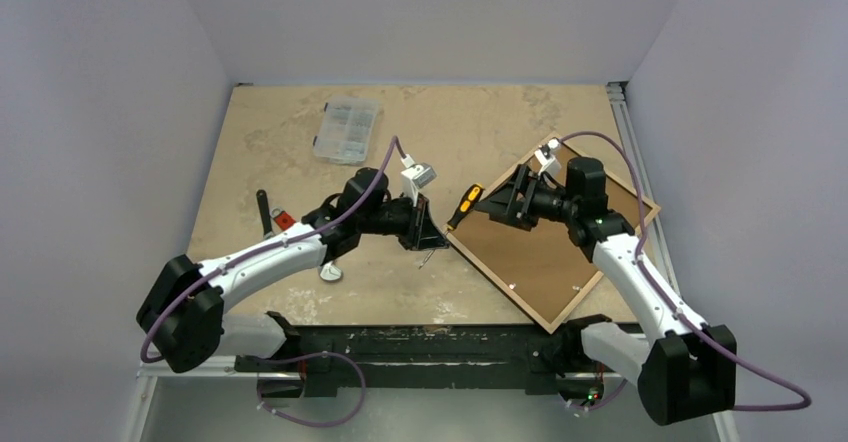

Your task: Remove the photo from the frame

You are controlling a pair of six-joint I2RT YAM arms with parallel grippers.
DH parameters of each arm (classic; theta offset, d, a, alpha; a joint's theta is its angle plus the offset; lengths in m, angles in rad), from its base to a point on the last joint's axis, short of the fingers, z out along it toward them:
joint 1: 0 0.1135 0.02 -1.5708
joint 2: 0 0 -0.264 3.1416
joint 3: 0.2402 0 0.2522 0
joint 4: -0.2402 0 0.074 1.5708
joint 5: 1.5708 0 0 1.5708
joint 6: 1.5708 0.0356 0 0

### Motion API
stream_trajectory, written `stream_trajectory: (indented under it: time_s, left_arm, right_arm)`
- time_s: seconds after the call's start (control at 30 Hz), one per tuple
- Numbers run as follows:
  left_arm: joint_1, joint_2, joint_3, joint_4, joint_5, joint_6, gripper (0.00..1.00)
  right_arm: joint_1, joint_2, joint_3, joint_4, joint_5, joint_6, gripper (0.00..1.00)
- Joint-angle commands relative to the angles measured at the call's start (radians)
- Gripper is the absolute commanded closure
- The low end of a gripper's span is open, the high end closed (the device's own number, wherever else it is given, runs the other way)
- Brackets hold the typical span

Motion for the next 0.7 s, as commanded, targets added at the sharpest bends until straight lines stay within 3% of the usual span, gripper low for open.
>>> stream_trajectory:
  time_s: [0.0, 0.1, 0.2, 0.37, 0.5, 0.67]
  left_arm:
    - [-0.003, -0.062, 0.054, -0.129, -0.05, 0.25, 1.0]
    - [-0.006, -0.073, 0.089, -0.223, -0.002, 0.358, 1.0]
    - [-0.008, -0.071, 0.184, -0.431, 0.042, 0.533, 1.0]
    - [-0.011, -0.098, 0.245, -0.684, 0.047, 0.807, 1.0]
    - [-0.016, -0.102, 0.236, -0.674, 0.119, 0.822, 1.0]
    - [-0.029, -0.081, 0.241, -0.685, 0.135, 0.832, 1.0]
  right_arm:
    - [0.002, 0.055, 0.103, -0.205, -0.095, -0.192, 0.27]
    - [0.002, 0.054, 0.116, -0.196, -0.223, -0.247, 0.25]
    - [0.004, 0.006, 0.134, -0.227, -0.258, -0.328, 0.2]
    - [0.072, -0.004, 0.123, -0.15, -0.305, -0.31, 0.17]
    - [0.206, 0.053, 0.168, -0.188, -0.276, -0.376, 0.19]
    - [0.283, 0.079, 0.165, -0.112, -0.281, -0.334, 0.24]
